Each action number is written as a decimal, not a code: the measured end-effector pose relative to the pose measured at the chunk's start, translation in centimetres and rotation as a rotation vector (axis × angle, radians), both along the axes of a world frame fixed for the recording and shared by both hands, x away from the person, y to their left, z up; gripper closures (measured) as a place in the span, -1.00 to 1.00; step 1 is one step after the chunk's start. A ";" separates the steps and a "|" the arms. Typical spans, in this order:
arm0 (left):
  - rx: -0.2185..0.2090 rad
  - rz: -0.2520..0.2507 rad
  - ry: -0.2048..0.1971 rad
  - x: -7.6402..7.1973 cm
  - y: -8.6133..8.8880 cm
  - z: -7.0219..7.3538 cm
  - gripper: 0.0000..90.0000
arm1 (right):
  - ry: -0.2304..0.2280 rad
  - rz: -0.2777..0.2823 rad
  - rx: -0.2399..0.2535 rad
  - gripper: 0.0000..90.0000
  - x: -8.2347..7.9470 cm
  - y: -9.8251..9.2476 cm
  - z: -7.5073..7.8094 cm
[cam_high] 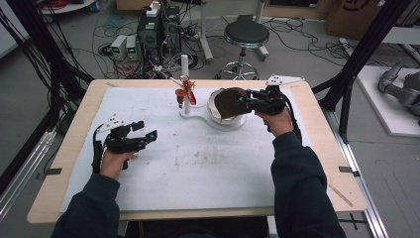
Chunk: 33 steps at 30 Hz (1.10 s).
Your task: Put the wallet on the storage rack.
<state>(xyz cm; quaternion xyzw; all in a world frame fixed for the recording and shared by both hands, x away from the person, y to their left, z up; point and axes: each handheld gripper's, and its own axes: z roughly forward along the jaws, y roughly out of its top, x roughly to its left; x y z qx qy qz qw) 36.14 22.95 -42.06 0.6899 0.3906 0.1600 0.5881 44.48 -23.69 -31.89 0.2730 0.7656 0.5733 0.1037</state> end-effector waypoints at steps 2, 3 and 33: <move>-0.002 0.002 0.002 0.0 0.0 0.0 -0.53 | -0.007 -0.007 -0.014 0.47 0.8 0.4 0.2; -0.003 0.001 0.002 0.0 0.0 0.0 -0.53 | -0.005 -0.012 -0.019 0.47 1.1 0.6 0.2; -0.010 0.000 0.003 0.0 0.3 -0.1 -0.51 | -0.069 -0.072 -0.325 0.30 4.7 3.7 -4.1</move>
